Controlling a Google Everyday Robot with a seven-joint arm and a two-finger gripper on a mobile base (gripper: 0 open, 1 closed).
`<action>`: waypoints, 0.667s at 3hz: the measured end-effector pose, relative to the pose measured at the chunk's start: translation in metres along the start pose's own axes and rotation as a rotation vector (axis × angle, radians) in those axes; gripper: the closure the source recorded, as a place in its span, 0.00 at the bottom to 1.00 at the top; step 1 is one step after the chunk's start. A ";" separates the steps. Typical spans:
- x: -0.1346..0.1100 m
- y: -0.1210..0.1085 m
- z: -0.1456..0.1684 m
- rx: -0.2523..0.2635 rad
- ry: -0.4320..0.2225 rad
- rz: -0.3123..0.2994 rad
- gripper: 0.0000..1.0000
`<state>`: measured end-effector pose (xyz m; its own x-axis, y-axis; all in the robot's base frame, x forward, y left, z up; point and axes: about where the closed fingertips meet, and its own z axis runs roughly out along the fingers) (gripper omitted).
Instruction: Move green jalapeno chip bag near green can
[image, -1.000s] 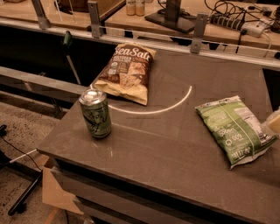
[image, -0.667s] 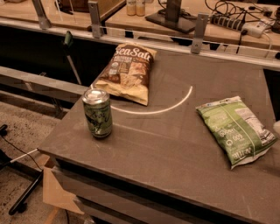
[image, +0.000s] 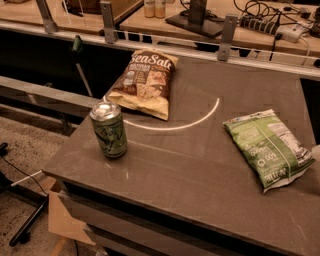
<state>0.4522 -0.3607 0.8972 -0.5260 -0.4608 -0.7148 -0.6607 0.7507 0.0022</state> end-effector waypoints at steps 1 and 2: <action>0.000 0.000 0.000 0.000 0.000 0.000 0.00; 0.000 0.028 -0.001 -0.006 -0.015 0.015 0.00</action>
Offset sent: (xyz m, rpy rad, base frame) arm -0.0420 0.0435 0.0013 0.0526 -0.0037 -0.0138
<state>0.4333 -0.3399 0.8982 -0.5279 -0.4423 -0.7250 -0.6561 0.7545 0.0174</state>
